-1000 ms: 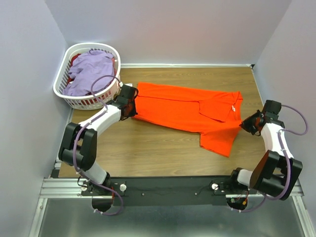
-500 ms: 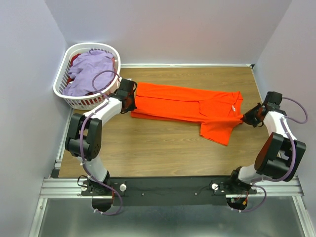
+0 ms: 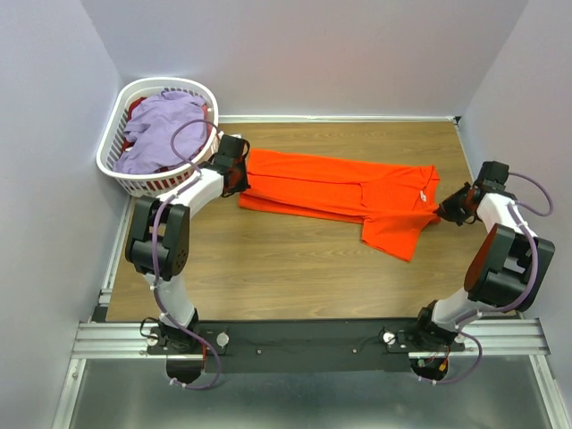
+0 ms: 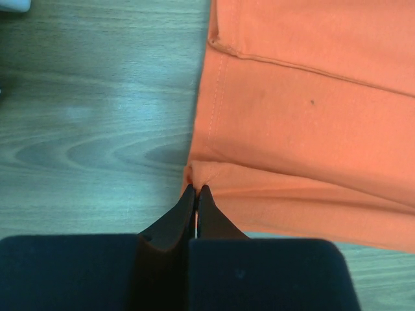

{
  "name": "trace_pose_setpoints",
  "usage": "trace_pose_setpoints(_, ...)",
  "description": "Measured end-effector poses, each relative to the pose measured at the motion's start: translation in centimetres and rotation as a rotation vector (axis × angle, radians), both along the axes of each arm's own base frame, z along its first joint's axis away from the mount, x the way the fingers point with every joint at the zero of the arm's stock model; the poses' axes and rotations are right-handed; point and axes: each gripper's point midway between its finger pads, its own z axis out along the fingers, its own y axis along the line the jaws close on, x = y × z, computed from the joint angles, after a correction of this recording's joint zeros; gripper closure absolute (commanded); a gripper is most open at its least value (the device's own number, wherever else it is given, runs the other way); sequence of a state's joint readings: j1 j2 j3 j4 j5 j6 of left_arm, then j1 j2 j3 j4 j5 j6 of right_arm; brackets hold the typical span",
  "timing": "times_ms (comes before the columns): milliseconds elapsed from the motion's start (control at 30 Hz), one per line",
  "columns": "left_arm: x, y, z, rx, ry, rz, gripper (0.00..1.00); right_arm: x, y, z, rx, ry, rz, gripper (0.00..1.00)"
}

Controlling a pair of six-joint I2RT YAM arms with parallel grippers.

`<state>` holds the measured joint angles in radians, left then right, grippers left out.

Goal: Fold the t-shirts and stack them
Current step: Fold the tshirt

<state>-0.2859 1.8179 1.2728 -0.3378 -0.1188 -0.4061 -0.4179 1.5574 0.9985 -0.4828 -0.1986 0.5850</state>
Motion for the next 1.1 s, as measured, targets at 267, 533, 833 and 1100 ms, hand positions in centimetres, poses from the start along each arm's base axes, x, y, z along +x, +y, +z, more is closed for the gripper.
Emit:
trace_pose_setpoints(267,0.2,0.8,-2.2,0.014,0.047,0.017,1.0,0.5,0.3,-1.2,0.009,0.019,0.011,0.99)
trace_pose_setpoints(533,0.6,0.7,-2.9,0.015,0.051,0.018,1.0,1.0,0.0,-1.7,0.009,0.019,0.011,0.99)
trace_pose_setpoints(833,1.4,0.5,-2.2,0.007,0.021,0.017,1.0,1.3,-0.1,-1.6,0.003,0.006,0.011,0.99)
trace_pose_setpoints(1100,1.7,0.4,-2.4,0.01,0.019,0.013,1.0,1.6,-0.3,-1.8,-0.005,0.0,0.008,0.99)
